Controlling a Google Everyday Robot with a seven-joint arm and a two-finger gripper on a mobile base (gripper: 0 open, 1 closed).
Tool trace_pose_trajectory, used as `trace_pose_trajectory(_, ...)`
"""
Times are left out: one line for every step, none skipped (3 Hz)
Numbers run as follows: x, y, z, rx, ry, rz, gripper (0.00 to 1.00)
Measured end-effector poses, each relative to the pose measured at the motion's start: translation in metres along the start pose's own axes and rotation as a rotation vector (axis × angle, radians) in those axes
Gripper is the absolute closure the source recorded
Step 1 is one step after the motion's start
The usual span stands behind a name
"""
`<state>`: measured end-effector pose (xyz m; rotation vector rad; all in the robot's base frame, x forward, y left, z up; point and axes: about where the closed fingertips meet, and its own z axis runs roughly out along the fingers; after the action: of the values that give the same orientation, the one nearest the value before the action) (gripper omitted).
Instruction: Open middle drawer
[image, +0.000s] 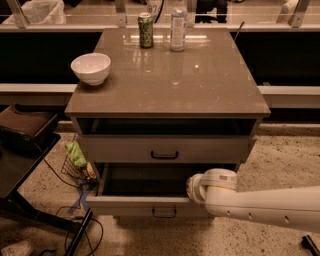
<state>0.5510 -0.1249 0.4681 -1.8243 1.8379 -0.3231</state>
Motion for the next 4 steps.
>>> trace_pose_trajectory(0.0,0.0,0.0,0.0,0.0,0.0,1.0)
trace_pose_trajectory(-0.001,0.001,0.012,-0.022,0.008,-0.008,1.0)
trace_pose_trajectory(-0.002,0.007,0.037,-0.077,0.021,-0.011,1.0)
trace_pose_trajectory(-0.002,0.007,0.037,-0.077,0.021,-0.011,1.0)
